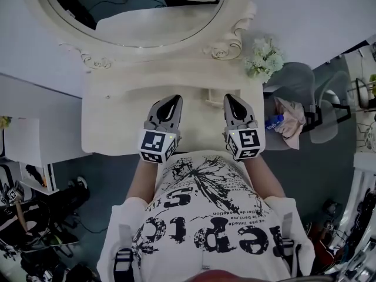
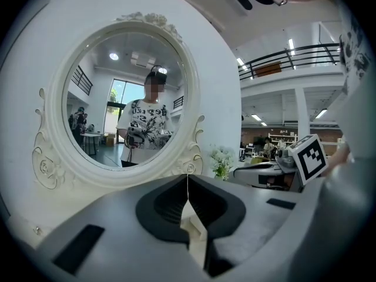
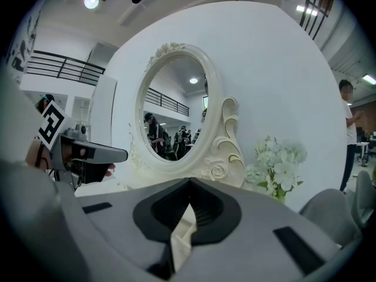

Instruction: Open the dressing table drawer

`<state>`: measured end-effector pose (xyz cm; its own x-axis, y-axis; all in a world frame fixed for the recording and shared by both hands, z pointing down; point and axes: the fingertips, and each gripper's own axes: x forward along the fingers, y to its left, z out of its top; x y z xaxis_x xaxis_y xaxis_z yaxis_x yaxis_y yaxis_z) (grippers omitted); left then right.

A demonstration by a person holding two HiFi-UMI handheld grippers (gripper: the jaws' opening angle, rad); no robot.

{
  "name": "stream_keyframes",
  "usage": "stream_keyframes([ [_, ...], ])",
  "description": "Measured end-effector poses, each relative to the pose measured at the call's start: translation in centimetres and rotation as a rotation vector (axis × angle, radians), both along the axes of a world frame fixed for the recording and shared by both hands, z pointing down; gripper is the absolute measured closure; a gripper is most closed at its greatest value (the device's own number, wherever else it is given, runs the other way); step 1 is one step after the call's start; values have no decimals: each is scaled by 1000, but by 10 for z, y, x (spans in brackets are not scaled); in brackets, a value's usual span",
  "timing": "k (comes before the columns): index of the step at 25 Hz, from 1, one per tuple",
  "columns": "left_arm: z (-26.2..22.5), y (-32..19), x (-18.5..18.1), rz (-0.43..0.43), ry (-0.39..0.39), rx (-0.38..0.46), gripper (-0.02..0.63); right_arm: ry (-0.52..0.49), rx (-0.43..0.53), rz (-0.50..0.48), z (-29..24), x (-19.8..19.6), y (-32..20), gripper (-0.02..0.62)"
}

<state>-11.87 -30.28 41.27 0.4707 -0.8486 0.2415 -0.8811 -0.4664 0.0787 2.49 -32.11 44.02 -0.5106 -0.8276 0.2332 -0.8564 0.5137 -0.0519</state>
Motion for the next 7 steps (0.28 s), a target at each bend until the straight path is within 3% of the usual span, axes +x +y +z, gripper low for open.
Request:
stream_keyframes([
  [7, 2, -2, 1, -6, 1, -1, 586, -18, 7, 4, -1, 3, -3, 578],
])
